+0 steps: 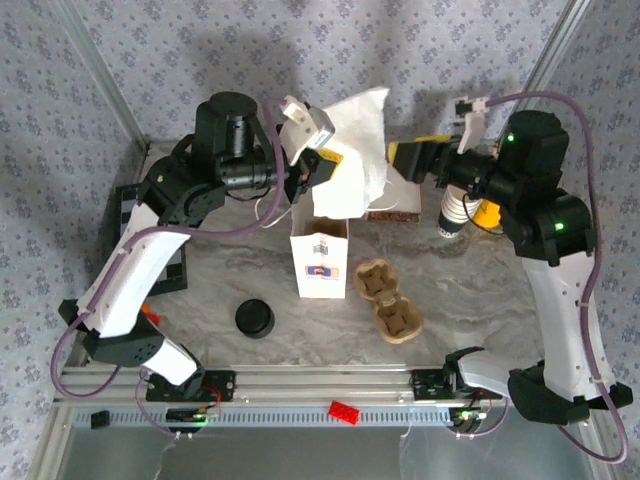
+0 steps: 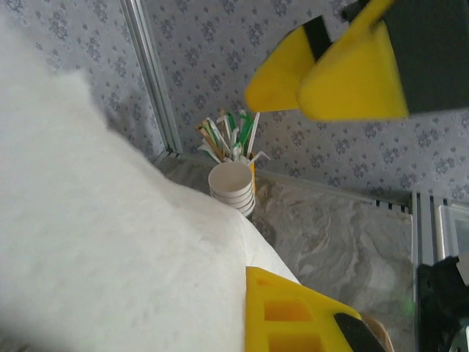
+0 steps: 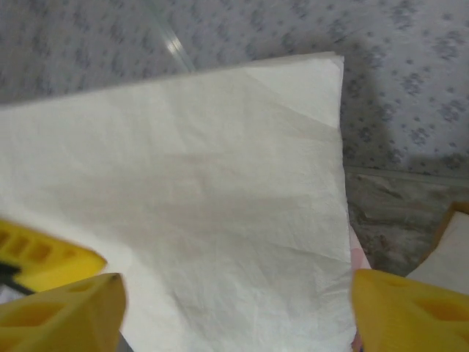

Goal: Pack the takeout coffee

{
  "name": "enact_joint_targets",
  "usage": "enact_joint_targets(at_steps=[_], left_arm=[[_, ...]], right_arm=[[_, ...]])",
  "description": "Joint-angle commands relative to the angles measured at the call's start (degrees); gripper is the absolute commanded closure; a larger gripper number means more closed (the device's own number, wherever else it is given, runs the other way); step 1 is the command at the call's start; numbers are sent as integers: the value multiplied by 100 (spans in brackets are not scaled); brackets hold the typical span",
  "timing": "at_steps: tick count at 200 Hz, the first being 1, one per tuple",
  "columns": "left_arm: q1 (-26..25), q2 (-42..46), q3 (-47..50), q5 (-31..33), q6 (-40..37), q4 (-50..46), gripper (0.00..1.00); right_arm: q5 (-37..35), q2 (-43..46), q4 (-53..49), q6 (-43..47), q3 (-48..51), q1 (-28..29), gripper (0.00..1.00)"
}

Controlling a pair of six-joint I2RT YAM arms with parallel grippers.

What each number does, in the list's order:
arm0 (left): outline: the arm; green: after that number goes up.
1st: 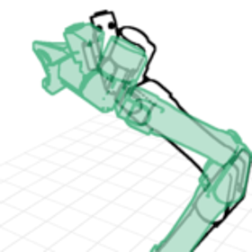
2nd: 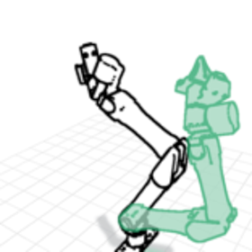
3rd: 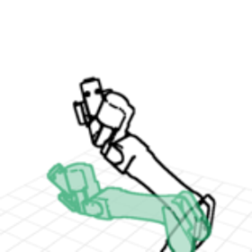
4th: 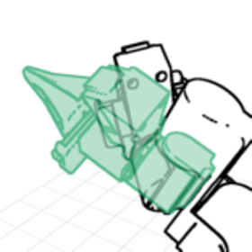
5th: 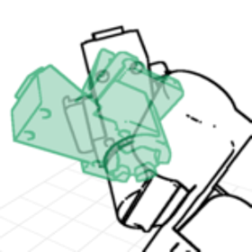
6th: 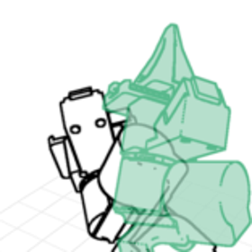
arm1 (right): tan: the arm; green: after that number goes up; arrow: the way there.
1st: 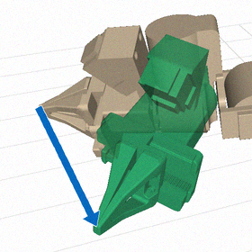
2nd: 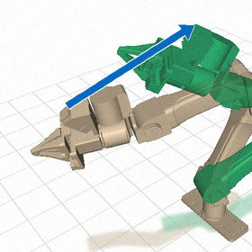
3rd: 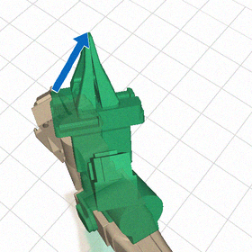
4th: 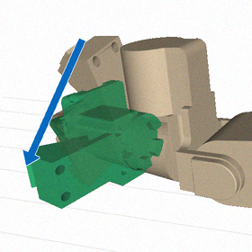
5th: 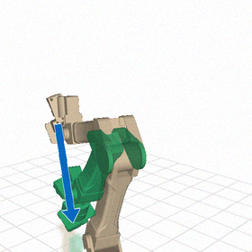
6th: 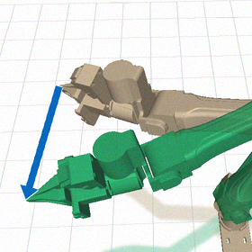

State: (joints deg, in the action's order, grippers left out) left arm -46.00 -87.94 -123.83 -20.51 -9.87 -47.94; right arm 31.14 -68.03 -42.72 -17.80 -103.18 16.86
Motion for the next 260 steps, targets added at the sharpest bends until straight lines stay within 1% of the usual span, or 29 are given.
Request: enact_joint_targets(at_steps=[1,11,20,27,34,43,54,67,80,91,107,113,127,153,166,182,196,209,227,240,260], left_arm=[[125,126,-79,-32,-268,-321,100],[182,152,-72,-190,-357,-307,100],[206,181,-7,-259,-446,-253,100],[205,181,-1,-264,-510,-234,100],[219,148,-22,-277,-549,-230,100],[239,123,-36,-334,-577,-189,100],[273,102,-34,-338,-556,-102,100],[291,54,-61,-330,-518,-20,100],[290,25,-80,-341,-492,45,100],[290,39,-33,-344,-426,173,100],[288,44,-11,-369,-314,296,100],[291,53,18,-368,-260,376,100],[288,91,158,-266,-116,612,100],[276,126,351,-93,310,944,100],[277,148,465,3,582,1209,100],[271,172,634,125,897,1463,100],[256,196,714,188,1051,1573,100],[252,233,774,233,1074,1608,100],[254,333,912,275,1099,1635,100],[245,439,1081,331,1158,1763,100],[222,597,1429,441,1288,1959,100]], right_arm=[[594,46,372,1030,325,111,10],[687,85,495,1125,531,148,6],[714,82,668,990,684,197,2],[870,35,715,906,716,276,0],[936,-9,659,935,702,424,0],[772,10,603,1015,726,686,0],[733,106,794,818,922,888,1],[756,122,1048,360,1038,876,0],[789,91,1032,-82,1056,846,0],[628,45,1020,-471,1087,874,0],[387,-59,601,-553,992,854,0],[388,-57,737,-727,1072,849,0],[695,-70,1118,-1054,1229,934,0],[635,-108,1235,-1180,1257,1161,0],[635,-164,1276,-1271,1272,1161,7],[665,-229,1442,-1419,1339,1172,19],[648,-279,1378,-1431,1280,1162,30],[582,-240,1299,-1428,1293,1132,37],[433,-153,1248,-1465,1310,1016,58],[348,-119,1357,-1494,1302,980,72],[477,-166,1342,-1526,1186,1018,86]])
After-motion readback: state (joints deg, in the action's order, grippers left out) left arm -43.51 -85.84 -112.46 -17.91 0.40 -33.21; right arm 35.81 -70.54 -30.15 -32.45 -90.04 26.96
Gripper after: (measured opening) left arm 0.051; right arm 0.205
